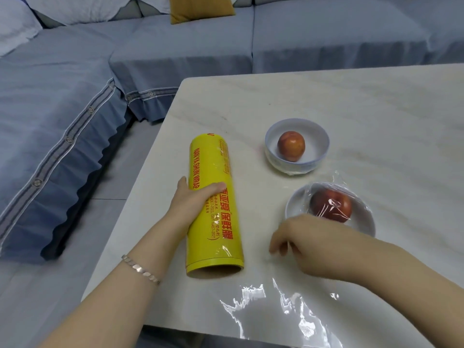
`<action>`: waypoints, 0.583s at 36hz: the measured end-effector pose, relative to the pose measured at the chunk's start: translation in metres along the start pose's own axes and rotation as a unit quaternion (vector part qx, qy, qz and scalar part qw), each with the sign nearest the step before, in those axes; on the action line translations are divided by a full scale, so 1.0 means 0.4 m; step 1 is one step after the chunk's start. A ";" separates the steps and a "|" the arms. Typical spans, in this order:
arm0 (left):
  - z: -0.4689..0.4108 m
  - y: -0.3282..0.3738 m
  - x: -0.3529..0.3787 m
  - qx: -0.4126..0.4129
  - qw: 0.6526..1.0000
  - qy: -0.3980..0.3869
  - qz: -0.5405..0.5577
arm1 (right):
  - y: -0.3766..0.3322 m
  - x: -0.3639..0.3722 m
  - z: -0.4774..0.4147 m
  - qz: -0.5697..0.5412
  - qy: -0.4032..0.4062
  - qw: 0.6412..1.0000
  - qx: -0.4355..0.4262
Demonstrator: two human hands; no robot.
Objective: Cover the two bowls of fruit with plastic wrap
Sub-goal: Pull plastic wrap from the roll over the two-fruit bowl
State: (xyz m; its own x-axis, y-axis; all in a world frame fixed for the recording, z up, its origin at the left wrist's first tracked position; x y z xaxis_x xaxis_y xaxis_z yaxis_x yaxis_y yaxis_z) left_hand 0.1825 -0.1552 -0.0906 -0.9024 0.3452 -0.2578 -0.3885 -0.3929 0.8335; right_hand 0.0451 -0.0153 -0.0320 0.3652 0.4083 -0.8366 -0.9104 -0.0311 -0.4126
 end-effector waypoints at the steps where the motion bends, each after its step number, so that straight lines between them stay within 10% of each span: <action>1: 0.004 -0.004 -0.001 -0.009 1.000 -0.008 0.017 | -0.008 -0.036 -0.002 0.001 0.066 0.998 -0.010; 4: 0.020 0.010 0.004 0.001 0.997 -0.031 0.071 | -0.034 -0.142 0.018 -0.144 0.262 0.952 -0.056; 9: 0.060 0.068 0.005 0.054 0.995 -0.014 0.077 | -0.094 -0.058 -0.079 -0.280 0.145 0.949 -0.021; 21: 0.164 0.144 0.015 0.197 0.978 -0.072 0.018 | -0.011 -0.144 -0.166 -0.540 0.299 0.784 0.058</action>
State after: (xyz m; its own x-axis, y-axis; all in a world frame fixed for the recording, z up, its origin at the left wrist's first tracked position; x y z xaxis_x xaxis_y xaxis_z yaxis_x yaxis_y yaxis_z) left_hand 0.1669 -0.1198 -0.0120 -0.8676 0.4647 -0.1768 -0.2294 -0.0586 0.9716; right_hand 0.0412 -0.0993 -0.0061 0.9303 -0.3627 -0.0542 -0.0052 0.1349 -0.9908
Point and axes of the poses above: each hand's wrist, its own z-axis away from the middle knuckle, its own x-axis out of the palm, y = z × x, the point moved 9 cm from there along -z, towards the middle knuckle, and after that the axes turned 1 degree about -z, right-handed, at the moved point
